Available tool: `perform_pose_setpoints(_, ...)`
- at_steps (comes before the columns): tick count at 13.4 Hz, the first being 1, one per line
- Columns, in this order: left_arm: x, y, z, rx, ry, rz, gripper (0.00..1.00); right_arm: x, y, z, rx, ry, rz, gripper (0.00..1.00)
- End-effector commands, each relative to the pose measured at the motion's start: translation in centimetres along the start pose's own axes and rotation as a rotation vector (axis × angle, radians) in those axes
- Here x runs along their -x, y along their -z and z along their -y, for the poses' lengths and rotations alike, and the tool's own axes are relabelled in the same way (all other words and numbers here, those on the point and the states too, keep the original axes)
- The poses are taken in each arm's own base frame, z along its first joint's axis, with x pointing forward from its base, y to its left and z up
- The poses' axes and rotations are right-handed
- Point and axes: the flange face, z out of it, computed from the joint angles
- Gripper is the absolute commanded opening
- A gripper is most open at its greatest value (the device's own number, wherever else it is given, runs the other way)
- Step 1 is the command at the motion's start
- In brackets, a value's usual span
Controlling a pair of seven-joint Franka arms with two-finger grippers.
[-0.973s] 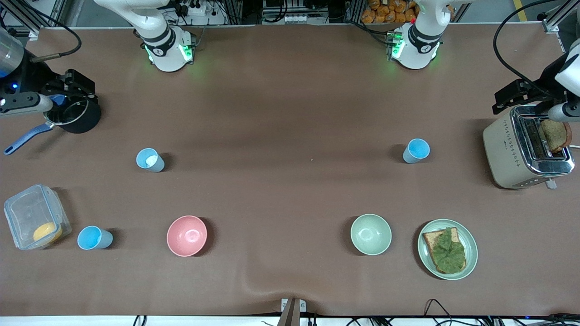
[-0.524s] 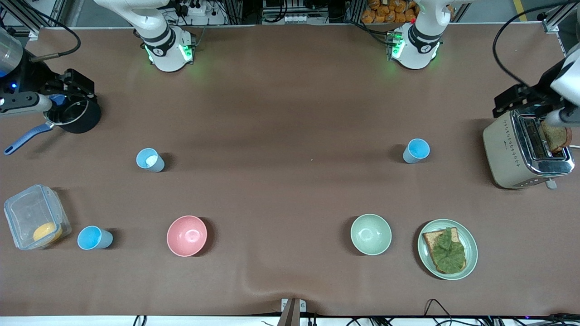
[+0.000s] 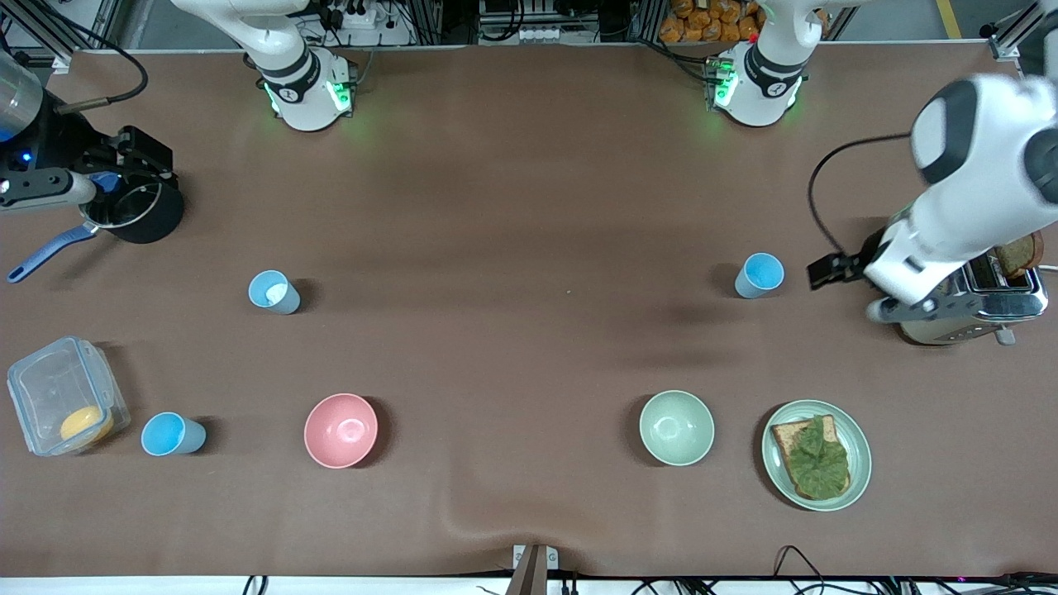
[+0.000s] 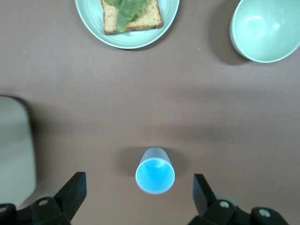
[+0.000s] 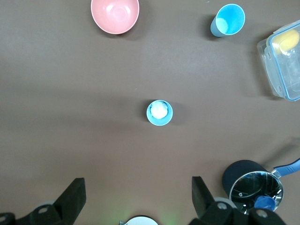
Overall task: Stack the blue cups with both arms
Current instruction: 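Reach the right gripper and the left gripper toward two blue cups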
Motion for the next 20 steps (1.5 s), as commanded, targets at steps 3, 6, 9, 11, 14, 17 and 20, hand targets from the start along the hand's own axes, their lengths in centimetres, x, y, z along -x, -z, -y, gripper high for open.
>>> perform_pose_setpoints(3,2.9,-6.9,1.0,-0.016,0.014,0.008,1.0,-0.3,-1.1,-0.8,-0.005,-0.014,-0.006,1.0)
perform_pose_setpoints(6,4.6,-10.8,1.4,-0.016,0.015,0.013,1.0,-1.2,-4.4,-1.9,-0.003,-0.031,-0.017,1.0)
perform_pose_setpoints(9,6.0,-13.2,3.1,-0.017,0.037,0.023,1.0,-2.0,-8.0,-2.9,-0.002,-0.006,-0.036,1.0)
perform_pose_setpoints(11,6.6,-14.2,3.4,-0.018,0.041,0.04,1.0,-2.5,-10.3,-3.2,0.003,0.004,-0.048,1.0)
perform_pose_setpoints(14,7.1,-15.6,3.5,-0.019,0.041,0.061,1.0,-3.5,-13.9,-3.4,0.009,0.008,-0.031,1.0)
perform_pose_setpoints(17,7.1,-16.7,3.5,-0.016,0.041,0.062,1.0,-4.0,-19.5,-3.9,0.037,0.017,-0.026,1.0)
perform_pose_setpoints(20,7.1,-16.7,3.2,-0.016,0.035,0.062,1.0,-3.3,-23.8,-5.1,0.043,0.004,-0.009,1.0)
